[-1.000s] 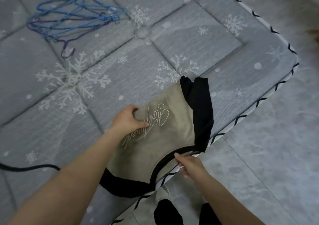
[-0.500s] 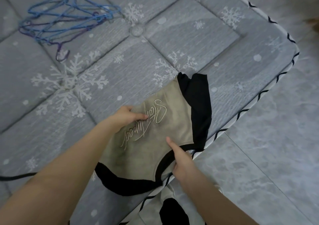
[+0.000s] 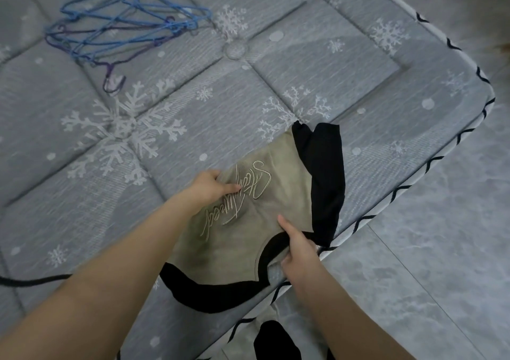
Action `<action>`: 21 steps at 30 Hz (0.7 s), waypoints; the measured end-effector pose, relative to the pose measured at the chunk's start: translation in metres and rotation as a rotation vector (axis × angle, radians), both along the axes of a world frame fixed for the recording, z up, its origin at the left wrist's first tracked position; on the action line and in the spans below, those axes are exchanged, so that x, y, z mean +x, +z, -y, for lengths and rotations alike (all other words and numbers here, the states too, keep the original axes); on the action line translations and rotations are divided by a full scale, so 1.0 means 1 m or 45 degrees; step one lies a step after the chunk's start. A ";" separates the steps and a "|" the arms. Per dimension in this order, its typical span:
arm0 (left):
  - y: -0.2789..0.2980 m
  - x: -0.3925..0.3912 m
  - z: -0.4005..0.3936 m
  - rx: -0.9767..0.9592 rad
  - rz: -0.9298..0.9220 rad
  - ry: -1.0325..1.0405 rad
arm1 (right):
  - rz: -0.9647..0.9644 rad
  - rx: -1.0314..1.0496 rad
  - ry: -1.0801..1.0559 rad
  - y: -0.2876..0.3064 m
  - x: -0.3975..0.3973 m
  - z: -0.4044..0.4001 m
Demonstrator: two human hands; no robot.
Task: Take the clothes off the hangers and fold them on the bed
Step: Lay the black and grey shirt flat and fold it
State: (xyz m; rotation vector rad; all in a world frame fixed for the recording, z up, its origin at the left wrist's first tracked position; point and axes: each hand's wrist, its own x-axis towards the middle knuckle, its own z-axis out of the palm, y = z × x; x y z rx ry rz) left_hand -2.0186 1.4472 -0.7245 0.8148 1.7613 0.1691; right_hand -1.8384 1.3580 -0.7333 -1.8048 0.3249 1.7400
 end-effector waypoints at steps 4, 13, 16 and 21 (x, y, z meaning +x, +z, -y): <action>-0.003 -0.005 0.001 -0.089 0.029 0.019 | -0.071 0.024 0.074 -0.005 -0.001 -0.004; 0.016 -0.018 -0.012 -0.253 0.291 0.201 | -0.115 0.219 -0.013 0.012 0.014 -0.017; 0.030 -0.020 -0.019 -0.169 0.310 0.203 | -0.003 0.285 0.041 0.038 0.015 -0.037; 0.072 -0.024 -0.038 -0.010 0.429 0.229 | 0.148 0.488 0.211 0.084 0.013 -0.082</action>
